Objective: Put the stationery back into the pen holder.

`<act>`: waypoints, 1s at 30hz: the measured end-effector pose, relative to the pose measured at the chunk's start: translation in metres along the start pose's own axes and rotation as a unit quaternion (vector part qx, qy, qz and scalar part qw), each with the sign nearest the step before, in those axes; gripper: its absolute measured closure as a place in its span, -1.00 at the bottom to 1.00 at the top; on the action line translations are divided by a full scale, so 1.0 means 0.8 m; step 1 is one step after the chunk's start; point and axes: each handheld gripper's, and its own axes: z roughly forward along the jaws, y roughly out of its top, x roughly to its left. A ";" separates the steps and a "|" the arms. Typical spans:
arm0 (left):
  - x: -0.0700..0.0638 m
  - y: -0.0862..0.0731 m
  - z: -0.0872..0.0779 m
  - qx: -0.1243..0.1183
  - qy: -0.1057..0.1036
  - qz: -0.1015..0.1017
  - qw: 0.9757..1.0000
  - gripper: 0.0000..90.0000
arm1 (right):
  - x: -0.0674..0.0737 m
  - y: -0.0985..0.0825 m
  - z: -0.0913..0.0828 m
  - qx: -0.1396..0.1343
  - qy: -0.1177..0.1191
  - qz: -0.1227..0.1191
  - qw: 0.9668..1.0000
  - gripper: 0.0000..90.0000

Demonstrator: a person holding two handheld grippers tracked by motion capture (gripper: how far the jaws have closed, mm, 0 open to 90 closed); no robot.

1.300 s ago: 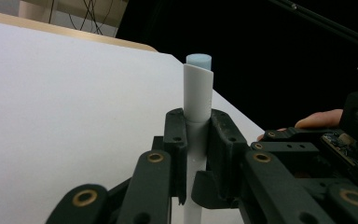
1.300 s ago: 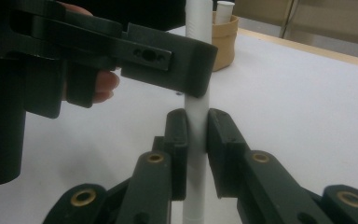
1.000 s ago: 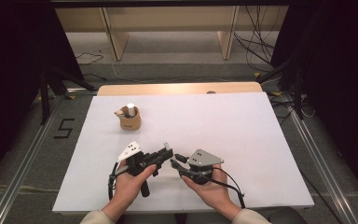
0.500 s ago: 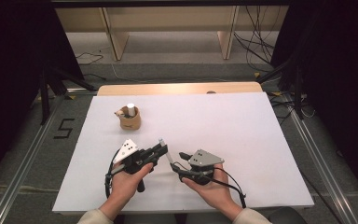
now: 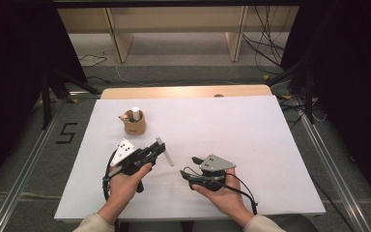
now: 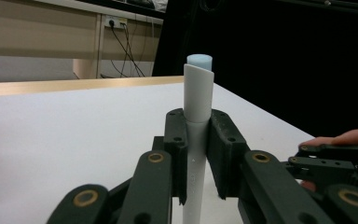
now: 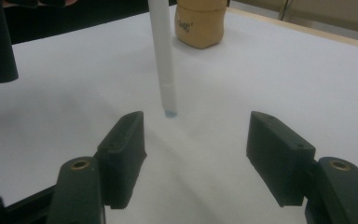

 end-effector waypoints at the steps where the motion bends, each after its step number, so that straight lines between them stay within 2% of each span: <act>1: 0.002 0.001 -0.001 0.000 0.002 0.003 1.000 0.73 | -0.001 -0.001 0.000 0.001 0.000 0.001 1.000 -0.19; 10: 0.015 0.009 -0.005 -0.012 0.023 0.006 1.000 0.73 | -0.008 -0.005 -0.003 0.014 0.002 0.002 1.000 -0.23; 22: 0.025 0.018 -0.005 -0.020 0.037 0.014 0.999 0.74 | -0.033 -0.014 -0.023 0.029 -0.012 0.011 0.999 -0.28; 30: 0.030 0.022 -0.005 -0.024 0.043 0.017 0.999 0.73 | -0.044 -0.024 -0.034 0.047 -0.010 0.015 0.999 -0.33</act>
